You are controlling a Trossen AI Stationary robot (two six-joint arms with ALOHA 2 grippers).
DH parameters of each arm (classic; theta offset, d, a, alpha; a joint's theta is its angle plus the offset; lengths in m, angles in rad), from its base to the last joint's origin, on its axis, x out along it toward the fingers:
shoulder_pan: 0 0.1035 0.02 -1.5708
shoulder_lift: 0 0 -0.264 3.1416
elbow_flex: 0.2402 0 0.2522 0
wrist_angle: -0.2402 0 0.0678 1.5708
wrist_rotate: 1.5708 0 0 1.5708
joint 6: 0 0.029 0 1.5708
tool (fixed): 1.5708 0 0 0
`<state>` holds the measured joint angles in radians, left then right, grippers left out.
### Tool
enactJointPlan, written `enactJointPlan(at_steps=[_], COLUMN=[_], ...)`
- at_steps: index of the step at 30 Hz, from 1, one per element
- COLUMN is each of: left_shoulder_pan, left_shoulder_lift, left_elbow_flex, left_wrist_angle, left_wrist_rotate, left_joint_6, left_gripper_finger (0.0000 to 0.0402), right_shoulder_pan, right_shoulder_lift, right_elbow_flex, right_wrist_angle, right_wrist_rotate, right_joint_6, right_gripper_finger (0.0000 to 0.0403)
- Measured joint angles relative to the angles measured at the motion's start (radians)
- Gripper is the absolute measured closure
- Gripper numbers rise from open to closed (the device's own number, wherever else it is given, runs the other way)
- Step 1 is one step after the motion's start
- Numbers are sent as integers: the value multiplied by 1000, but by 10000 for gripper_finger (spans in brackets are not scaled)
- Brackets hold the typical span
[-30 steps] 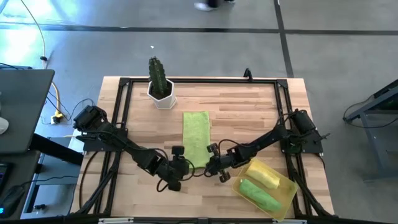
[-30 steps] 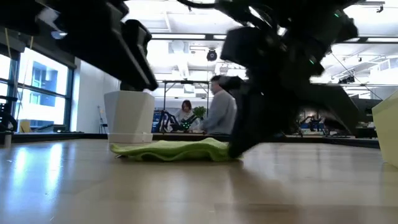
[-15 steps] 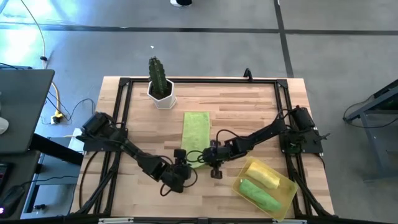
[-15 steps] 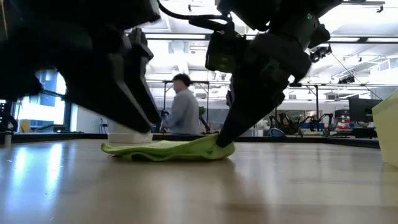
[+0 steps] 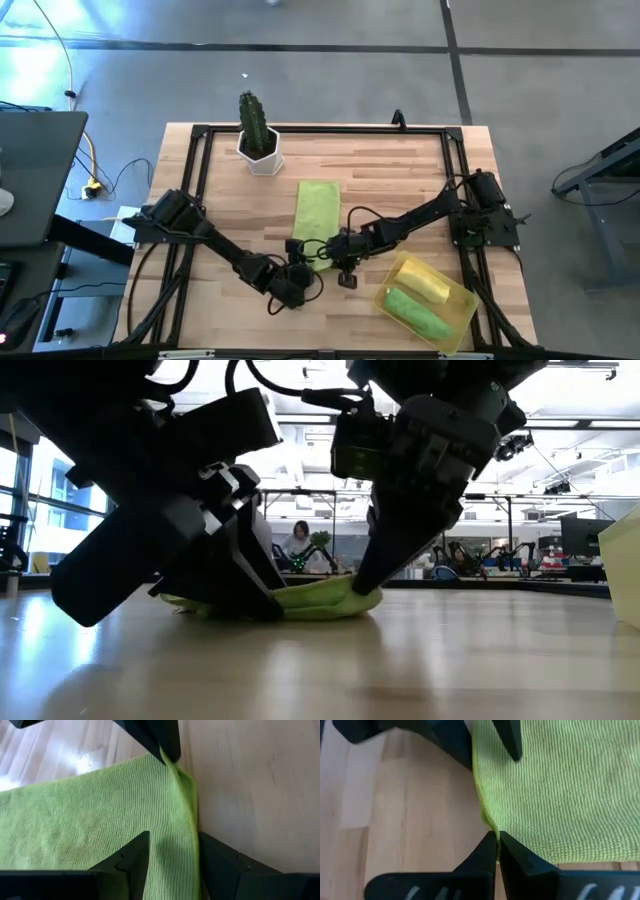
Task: Roll microfiber towels into tight, uniform cylinder then place into a basket
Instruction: Roll the light green towel
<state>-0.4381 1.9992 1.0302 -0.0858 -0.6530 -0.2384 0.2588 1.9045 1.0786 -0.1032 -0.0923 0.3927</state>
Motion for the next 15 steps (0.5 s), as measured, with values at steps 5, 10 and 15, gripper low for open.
enactJointPlan(at_steps=[5,10,15], left_shoulder_pan=[-10,-10,-10], left_shoulder_lift=[-32,-42,-43], left_elbow_flex=[-1,1,0], left_wrist_angle=[-98,-191,-207], left_wrist_rotate=[26,49,110], left_joint_6=[2,-31,-23], left_gripper_finger=[250,250,250], right_shoulder_pan=[-5,-4,-4], right_shoulder_lift=[0,-1,-1], right_elbow_flex=[0,0,0], right_wrist_angle=[-51,-57,-66], right_wrist_rotate=[-6,-15,-19], right_joint_6=[0,-5,-7], right_gripper_finger=[403,403,403])
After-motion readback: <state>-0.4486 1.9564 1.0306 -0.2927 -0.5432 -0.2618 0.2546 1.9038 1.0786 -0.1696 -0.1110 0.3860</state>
